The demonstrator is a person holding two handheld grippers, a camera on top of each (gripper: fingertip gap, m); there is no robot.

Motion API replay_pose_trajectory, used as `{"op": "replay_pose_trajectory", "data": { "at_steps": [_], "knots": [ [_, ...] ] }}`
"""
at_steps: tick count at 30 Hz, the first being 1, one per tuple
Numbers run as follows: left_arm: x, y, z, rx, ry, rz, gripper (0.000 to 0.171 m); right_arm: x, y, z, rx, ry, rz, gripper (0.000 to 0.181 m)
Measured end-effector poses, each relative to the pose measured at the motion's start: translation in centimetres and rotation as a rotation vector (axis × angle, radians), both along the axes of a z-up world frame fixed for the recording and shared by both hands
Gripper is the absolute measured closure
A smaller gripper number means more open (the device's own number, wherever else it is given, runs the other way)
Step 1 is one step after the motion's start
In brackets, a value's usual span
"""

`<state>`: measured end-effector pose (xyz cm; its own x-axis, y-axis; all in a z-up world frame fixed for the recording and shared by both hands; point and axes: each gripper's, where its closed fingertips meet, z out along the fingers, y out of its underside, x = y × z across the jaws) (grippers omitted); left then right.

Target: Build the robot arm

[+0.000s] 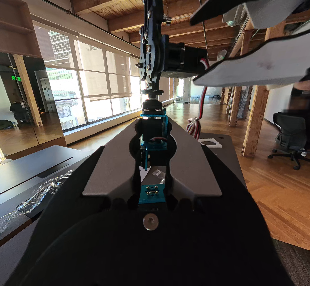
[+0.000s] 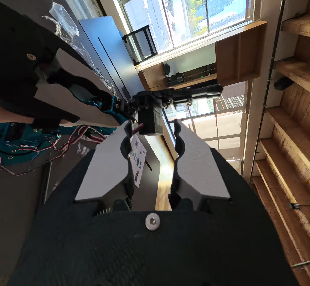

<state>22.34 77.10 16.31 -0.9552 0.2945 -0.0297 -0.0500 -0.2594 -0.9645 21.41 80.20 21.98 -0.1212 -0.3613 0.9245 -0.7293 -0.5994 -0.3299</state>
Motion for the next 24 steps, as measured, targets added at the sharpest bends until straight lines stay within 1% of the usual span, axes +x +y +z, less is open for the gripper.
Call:
{"op": "replay_pose_trajectory", "data": {
  "at_steps": [1, 2, 4, 5, 6, 7, 10, 12, 14, 15, 16, 18, 21, 24],
  "knots": [
    [0.0, 0.0, 0.0, 0.002, 0.001, 0.002, 0.146, 0.5, -0.1, -0.3, -0.027, 0.023, -0.008, 0.140],
    [-0.1, 0.0, 0.0, 0.004, 0.000, 0.005, 0.146, 0.8, -0.5, -0.4, -0.086, 0.057, -0.051, 0.148],
    [-0.2, -0.1, 0.1, 0.008, -0.001, 0.014, 0.146, 1.1, -1.0, -0.5, -0.211, 0.156, -0.177, 0.154],
    [-0.1, -0.1, 0.1, 0.009, -0.002, 0.018, 0.146, 1.4, -1.2, -0.7, -0.254, 0.197, -0.231, 0.159],
    [0.0, 0.0, 0.1, 0.013, 0.004, 0.018, 0.146, 1.4, -1.6, -0.8, -0.287, 0.225, -0.299, 0.160],
    [0.1, 0.1, 0.1, 0.022, 0.028, 0.005, 0.146, 1.8, -1.7, -0.7, -0.310, 0.242, -0.323, 0.161],
    [0.4, 0.2, 0.0, 0.050, 0.075, -0.045, 0.145, 2.3, -1.7, -0.6, -0.291, 0.253, -0.369, 0.162],
    [0.7, 0.5, 0.1, 0.031, 0.076, -0.039, 0.146, 2.7, -1.5, -0.6, -0.280, 0.255, -0.361, 0.161],
    [0.8, 0.6, 0.0, 0.011, 0.063, -0.012, 0.146, 2.8, -1.5, -0.6, -0.223, 0.196, -0.325, 0.161],
    [0.8, 0.6, 0.0, 0.006, 0.064, -0.007, 0.146, 2.8, -1.5, -0.6, -0.221, 0.169, -0.292, 0.161],
    [0.7, 0.5, -0.1, 0.003, 0.064, -0.008, 0.146, 2.7, -1.5, -0.5, -0.239, 0.156, -0.269, 0.161],
    [0.4, 0.5, -0.2, -0.002, 0.045, -0.001, 0.146, 2.2, -1.6, -0.5, -0.289, 0.167, -0.271, 0.161],
    [0.4, 0.7, -0.1, -0.027, 0.047, 0.023, 0.146, 2.2, -1.5, -0.6, -0.289, 0.174, -0.245, 0.161],
    [0.2, 0.6, -0.1, -0.042, 0.058, -0.017, 0.145, 2.1, -1.6, -0.6, -0.295, 0.156, -0.204, 0.161]
  ]
}}
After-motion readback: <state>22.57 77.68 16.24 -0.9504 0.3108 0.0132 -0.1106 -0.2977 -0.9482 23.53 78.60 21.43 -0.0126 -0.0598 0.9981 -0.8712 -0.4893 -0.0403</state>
